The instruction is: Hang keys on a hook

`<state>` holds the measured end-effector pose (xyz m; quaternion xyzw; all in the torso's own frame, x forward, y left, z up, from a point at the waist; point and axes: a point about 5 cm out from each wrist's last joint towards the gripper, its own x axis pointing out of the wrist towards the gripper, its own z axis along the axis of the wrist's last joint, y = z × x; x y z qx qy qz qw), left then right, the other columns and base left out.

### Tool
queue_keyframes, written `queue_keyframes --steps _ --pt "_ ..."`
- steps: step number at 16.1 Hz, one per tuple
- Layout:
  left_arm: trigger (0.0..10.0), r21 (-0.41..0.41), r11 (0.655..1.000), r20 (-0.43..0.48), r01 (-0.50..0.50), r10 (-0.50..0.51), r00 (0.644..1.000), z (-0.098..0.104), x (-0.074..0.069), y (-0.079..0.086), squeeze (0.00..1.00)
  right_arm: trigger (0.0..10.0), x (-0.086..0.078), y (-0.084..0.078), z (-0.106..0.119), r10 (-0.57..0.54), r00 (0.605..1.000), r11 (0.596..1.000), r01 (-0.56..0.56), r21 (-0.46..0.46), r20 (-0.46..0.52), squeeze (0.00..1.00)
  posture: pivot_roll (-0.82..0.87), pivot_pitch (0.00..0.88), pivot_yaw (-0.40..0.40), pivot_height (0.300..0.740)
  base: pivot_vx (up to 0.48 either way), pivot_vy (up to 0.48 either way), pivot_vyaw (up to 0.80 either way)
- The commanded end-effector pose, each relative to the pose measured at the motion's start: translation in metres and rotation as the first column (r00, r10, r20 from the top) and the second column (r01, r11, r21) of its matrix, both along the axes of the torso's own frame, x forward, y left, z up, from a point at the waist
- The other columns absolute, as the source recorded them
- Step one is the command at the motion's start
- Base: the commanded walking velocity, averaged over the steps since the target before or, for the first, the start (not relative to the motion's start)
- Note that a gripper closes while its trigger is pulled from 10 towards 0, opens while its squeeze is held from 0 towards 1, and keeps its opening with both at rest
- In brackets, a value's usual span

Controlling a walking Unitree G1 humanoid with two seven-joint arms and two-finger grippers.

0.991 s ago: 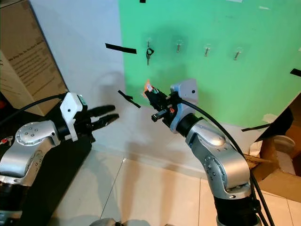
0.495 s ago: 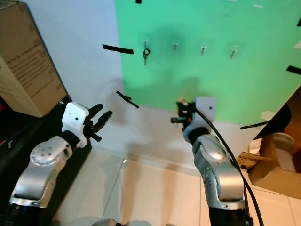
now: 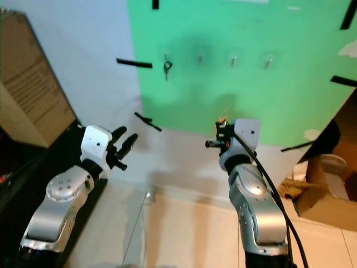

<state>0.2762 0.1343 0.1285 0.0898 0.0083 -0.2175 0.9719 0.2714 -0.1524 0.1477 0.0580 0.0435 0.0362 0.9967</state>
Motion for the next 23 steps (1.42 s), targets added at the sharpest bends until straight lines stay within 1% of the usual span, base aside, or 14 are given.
queue_keyframes --steps 1,4,9,13,14,15,17,19,20,21,22,23 --pt "10.0 0.009 1.0 0.014 -0.015 0.015 1.0 0.004 0.004 0.001 0.0 10.0 0.0 -0.005 0.006 -0.02 0.999 1.0 0.019 0.01 0.034 0.0 -0.05 0.0 0.047 0.74 0.349 0.0 0.0" --pt "10.0 0.015 0.999 0.015 -0.029 0.029 0.999 0.005 0.006 0.002 0.0 10.0 0.001 -0.008 0.003 -0.032 0.999 0.999 0.031 0.019 0.032 0.0 -0.04 0.0 0.048 0.74 0.35 0.0 0.0" --pt "10.0 0.019 0.999 0.01 -0.028 0.028 1.0 0.005 0.004 0.003 0.0 10.0 0.002 -0.007 0.004 -0.029 0.998 0.999 0.028 0.022 0.048 0.0 -0.04 0.0 0.059 0.74 0.354 0.0 0.0" --pt "10.0 0.02 1.0 0.003 -0.015 0.015 1.0 0.004 0.004 0.0 0.0 10.0 0.002 -0.007 0.008 -0.023 0.997 0.999 0.021 0.036 0.07 0.0 -0.05 0.0 0.068 0.74 0.352 0.0 0.0" --pt "10.0 0.02 1.0 0.003 -0.013 0.013 1.0 0.004 0.005 0.0 0.0 10.0 0.004 -0.006 0.012 -0.002 0.996 0.999 -0.002 0.047 0.085 0.0 -0.05 0.0 0.065 0.74 0.356 0.0 0.0" --pt "10.0 0.019 1.0 0.003 -0.013 0.013 1.0 0.004 0.005 0.0 0.0 10.0 0.007 -0.005 0.017 0.021 0.995 0.999 -0.025 0.035 0.101 0.0 -0.05 0.0 0.059 0.74 0.352 0.0 0.0" --pt "10.0 0.03 1.0 0.007 -0.002 0.001 1.0 0.003 0.004 -0.001 0.0 10.0 0.012 0.002 0.027 0.102 0.987 0.995 -0.104 0.003 0.126 0.0 -0.05 0.0 0.047 0.74 0.351 0.0 0.0" --pt "10.0 0.044 0.997 0.011 0.068 -0.069 0.998 0.004 0.0 -0.004 0.0 10.0 0.014 0.009 0.042 0.199 0.967 0.98 -0.199 -0.015 0.162 0.0 -0.05 0.0 0.029 0.74 0.0 0.0 0.0" --pt "10.0 0.059 0.995 0.008 0.081 -0.082 0.997 0.004 -0.001 -0.005 0.0 10.0 0.014 0.009 0.044 0.215 0.962 0.976 -0.215 -0.018 0.166 0.0 -0.05 0.0 0.026 0.74 0.0 0.0 0.0" --pt "10.0 0.081 0.99 0.001 0.119 -0.12 0.993 0.003 -0.003 -0.006 0.0 10.0 0.015 0.011 0.048 0.249 0.953 0.968 -0.247 -0.036 0.17 0.0 -0.05 0.0 0.021 0.74 0.0 0.0 0.0" --pt "10.0 0.091 0.971 0.004 0.221 -0.223 0.975 0.005 -0.01 -0.012 0.0 10.0 0.015 0.014 0.057 0.322 0.929 0.947 -0.318 -0.051 0.182 0.0 -0.05 0.0 0.011 0.74 0.0 0.0 0.0" --pt "10.0 0.087 0.964 0.003 0.252 -0.254 0.967 0.006 -0.012 -0.014 0.0 10.0 0.016 0.015 0.06 0.349 0.919 0.937 -0.345 -0.055 0.185 0.0 -0.05 0.0 0.015 0.74 0.0 0.0 0.0"
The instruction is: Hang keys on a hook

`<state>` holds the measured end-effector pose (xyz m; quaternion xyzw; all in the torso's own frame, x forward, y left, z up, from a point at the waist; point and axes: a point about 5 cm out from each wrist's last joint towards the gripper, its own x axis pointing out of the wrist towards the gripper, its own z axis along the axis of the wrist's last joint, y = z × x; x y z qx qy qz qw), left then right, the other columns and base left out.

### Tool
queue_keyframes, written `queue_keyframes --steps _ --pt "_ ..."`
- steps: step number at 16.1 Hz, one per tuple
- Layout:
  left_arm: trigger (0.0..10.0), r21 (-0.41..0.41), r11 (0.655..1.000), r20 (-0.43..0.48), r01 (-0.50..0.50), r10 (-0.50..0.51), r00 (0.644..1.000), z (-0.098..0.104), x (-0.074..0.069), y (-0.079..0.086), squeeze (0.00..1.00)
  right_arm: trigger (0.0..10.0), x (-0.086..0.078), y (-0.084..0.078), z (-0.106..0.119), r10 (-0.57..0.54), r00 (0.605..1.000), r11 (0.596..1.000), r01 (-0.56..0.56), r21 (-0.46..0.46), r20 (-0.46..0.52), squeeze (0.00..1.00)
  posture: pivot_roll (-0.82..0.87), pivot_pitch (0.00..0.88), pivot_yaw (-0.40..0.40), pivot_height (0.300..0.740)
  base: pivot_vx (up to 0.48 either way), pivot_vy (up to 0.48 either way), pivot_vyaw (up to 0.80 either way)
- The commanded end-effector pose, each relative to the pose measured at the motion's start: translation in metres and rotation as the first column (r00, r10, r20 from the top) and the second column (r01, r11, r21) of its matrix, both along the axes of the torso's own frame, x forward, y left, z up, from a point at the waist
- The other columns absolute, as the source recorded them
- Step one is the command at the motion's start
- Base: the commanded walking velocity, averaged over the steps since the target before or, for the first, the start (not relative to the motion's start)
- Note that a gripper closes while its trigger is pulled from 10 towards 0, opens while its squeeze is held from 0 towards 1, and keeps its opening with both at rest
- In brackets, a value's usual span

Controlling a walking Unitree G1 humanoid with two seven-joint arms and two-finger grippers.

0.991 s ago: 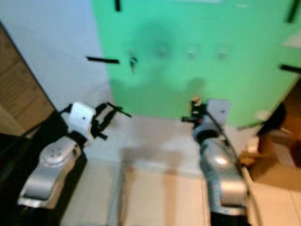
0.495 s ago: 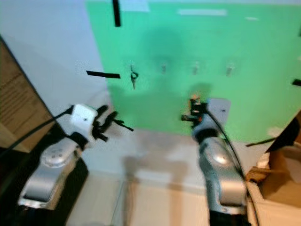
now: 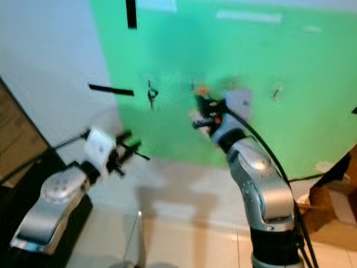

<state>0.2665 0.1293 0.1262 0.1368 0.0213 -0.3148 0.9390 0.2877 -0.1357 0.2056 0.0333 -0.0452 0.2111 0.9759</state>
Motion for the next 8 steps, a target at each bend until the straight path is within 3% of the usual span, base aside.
queue_keyframes --steps 1,4,8 --pt "10.0 -0.026 0.997 0.02 0.075 -0.075 0.997 0.007 -0.004 -0.01 0.0 10.0 0.0 0.0 0.003 0.035 0.999 0.999 -0.035 -0.006 -0.002 0.0 -0.07 0.0 0.025 0.74 0.0 0.0 0.0" --pt "10.0 0.008 0.993 0.003 0.117 -0.117 0.993 0.002 -0.003 -0.013 0.0 10.0 0.007 0.004 0.009 0.048 0.999 0.999 -0.048 -0.02 0.001 0.0 -0.07 0.0 0.019 0.74 0.0 0.0 0.0" --pt "10.0 -0.008 0.989 -0.008 0.146 -0.146 0.989 0.005 -0.004 -0.013 0.0 10.0 0.014 0.012 0.013 0.076 0.997 0.997 -0.076 -0.026 0.005 0.0 -0.07 0.0 0.02 0.74 0.0 0.0 0.0"
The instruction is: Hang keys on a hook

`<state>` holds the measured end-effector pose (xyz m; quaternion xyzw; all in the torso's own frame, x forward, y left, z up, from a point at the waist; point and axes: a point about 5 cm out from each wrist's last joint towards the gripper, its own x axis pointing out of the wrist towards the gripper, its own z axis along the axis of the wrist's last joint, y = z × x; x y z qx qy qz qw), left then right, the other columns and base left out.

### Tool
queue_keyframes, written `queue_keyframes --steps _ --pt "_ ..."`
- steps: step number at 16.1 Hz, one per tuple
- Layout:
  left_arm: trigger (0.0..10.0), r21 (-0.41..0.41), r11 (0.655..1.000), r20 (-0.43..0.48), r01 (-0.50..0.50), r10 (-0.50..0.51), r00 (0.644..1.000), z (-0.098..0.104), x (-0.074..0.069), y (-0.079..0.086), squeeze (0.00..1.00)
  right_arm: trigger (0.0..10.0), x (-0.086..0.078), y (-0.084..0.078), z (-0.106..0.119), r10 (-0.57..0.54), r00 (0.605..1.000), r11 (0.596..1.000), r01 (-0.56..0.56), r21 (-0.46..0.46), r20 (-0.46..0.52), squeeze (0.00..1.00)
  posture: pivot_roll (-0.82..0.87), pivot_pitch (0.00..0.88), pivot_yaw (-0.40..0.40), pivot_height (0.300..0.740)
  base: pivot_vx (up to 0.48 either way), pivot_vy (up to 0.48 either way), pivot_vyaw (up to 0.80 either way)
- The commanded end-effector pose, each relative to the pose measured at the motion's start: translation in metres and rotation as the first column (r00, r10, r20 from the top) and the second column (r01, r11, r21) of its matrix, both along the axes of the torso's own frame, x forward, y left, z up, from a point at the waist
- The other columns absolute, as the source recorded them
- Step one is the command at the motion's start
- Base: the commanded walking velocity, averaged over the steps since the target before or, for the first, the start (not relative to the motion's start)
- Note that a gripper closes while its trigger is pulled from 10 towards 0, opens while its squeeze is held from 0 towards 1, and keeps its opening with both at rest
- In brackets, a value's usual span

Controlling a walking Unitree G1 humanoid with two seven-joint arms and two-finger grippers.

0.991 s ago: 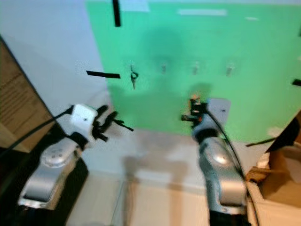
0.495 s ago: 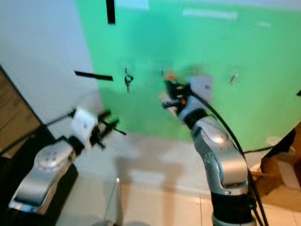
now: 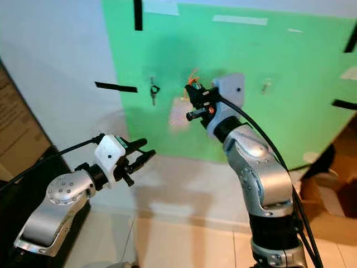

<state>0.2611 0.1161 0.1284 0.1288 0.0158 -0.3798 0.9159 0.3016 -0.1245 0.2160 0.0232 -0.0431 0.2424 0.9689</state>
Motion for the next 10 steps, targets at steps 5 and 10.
queue_keyframes --steps 5,10 --pt "10.0 -0.016 1.0 0.007 0.017 -0.017 1.0 0.008 0.005 0.0 0.0 10.0 0.016 0.008 -0.003 -0.005 0.999 1.0 0.005 -0.001 -0.041 0.0 -0.06 0.0 0.03 0.74 0.0 0.0 0.0" --pt "10.0 -0.038 0.999 0.007 -0.02 0.02 1.0 0.011 0.01 0.002 0.0 10.0 0.02 0.011 -0.006 -0.019 0.998 1.0 0.02 0.022 -0.052 0.0 -0.06 0.0 0.046 0.74 0.0 0.0 0.0"
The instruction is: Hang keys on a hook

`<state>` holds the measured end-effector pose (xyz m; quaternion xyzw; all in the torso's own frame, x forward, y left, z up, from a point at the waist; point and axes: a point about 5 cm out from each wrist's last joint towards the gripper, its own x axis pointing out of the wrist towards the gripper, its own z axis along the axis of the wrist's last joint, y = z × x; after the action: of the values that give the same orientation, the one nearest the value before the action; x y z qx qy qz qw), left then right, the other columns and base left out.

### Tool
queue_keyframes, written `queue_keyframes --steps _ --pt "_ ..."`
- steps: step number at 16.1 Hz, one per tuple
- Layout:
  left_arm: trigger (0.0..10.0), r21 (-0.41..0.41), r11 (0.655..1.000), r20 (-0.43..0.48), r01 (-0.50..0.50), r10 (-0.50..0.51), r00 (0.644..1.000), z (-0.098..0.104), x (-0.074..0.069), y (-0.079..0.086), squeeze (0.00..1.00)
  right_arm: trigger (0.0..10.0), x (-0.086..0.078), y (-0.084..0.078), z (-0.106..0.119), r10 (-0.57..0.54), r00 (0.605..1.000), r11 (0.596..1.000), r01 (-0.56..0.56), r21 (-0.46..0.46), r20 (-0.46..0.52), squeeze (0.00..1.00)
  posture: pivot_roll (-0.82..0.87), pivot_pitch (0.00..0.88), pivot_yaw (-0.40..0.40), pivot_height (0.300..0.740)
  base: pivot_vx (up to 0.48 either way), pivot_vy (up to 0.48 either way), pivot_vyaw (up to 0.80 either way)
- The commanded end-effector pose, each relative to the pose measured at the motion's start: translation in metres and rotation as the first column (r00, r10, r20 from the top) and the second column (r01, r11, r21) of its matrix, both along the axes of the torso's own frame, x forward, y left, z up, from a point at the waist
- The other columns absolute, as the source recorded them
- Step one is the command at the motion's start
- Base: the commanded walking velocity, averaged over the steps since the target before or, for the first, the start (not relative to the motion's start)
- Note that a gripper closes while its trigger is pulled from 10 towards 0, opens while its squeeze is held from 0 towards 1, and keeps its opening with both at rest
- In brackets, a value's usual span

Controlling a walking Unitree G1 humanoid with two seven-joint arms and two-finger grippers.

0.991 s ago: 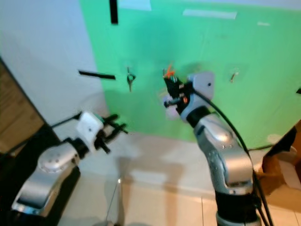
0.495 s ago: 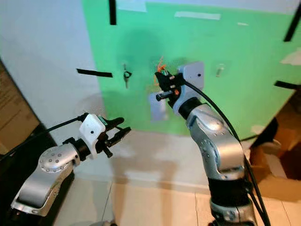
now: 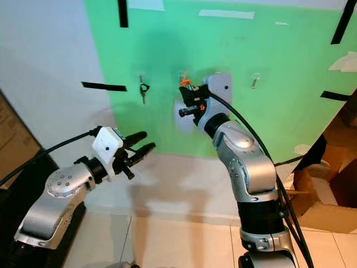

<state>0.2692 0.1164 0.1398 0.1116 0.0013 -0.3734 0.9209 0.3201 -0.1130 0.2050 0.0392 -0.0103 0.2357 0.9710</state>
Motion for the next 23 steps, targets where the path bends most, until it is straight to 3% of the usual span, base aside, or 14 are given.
queue_keyframes --steps 1,14,19,23 --pt "10.0 0.007 1.0 -0.009 -0.007 0.007 1.0 0.0 0.002 0.001 0.0 10.0 0.002 0.0 0.004 -0.012 1.0 1.0 0.011 0.009 0.018 0.0 -0.06 0.0 0.049 0.74 0.0 0.0 0.0" --pt "10.0 -0.005 1.0 -0.014 -0.016 0.016 1.0 0.005 0.006 0.005 0.0 10.0 0.016 0.016 0.009 0.048 0.998 0.998 -0.049 0.043 0.03 0.0 -0.04 0.0 0.046 0.74 0.0 0.0 0.0" --pt "10.0 0.0 1.0 -0.014 -0.02 0.02 1.0 0.006 0.006 0.008 0.0 10.0 0.032 0.02 0.012 0.016 0.999 0.998 -0.018 0.067 0.031 0.0 -0.02 0.0 0.045 0.74 0.0 0.0 0.0" --pt "10.0 0.003 1.0 -0.016 -0.024 0.024 1.0 0.007 0.005 0.009 0.0 10.0 0.043 0.012 0.007 -0.074 0.997 0.996 0.074 0.052 0.007 0.0 -0.02 0.0 0.042 0.74 0.0 0.0 0.0"
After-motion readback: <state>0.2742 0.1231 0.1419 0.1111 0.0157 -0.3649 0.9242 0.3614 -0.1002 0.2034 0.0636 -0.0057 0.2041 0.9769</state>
